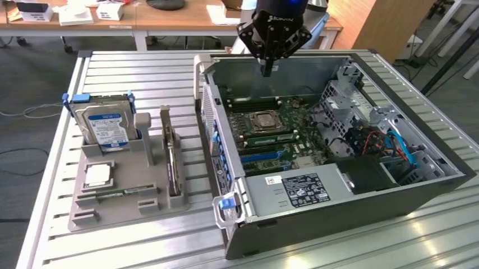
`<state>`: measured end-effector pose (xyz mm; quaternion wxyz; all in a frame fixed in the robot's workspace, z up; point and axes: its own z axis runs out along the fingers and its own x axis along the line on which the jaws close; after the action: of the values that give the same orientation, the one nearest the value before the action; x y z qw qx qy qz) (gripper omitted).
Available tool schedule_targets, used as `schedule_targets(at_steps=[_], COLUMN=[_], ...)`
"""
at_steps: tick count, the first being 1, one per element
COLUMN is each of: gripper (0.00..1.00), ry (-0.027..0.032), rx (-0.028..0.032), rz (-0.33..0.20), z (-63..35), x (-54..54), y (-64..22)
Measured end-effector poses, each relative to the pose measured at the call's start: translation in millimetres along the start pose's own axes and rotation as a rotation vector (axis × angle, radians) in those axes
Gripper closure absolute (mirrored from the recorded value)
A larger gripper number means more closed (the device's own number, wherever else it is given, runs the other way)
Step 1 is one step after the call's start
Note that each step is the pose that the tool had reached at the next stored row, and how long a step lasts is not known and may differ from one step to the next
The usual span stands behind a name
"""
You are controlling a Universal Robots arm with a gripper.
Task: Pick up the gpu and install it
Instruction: 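Reach for the gpu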
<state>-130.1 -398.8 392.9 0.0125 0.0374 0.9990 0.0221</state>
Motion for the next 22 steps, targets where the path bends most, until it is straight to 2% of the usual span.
schedule_targets(at_steps=[22], gripper=[0.89], ry=[0.0000], rx=[0.0000], rz=[0.000], z=[-0.1], x=[35.1], y=[-2.2])
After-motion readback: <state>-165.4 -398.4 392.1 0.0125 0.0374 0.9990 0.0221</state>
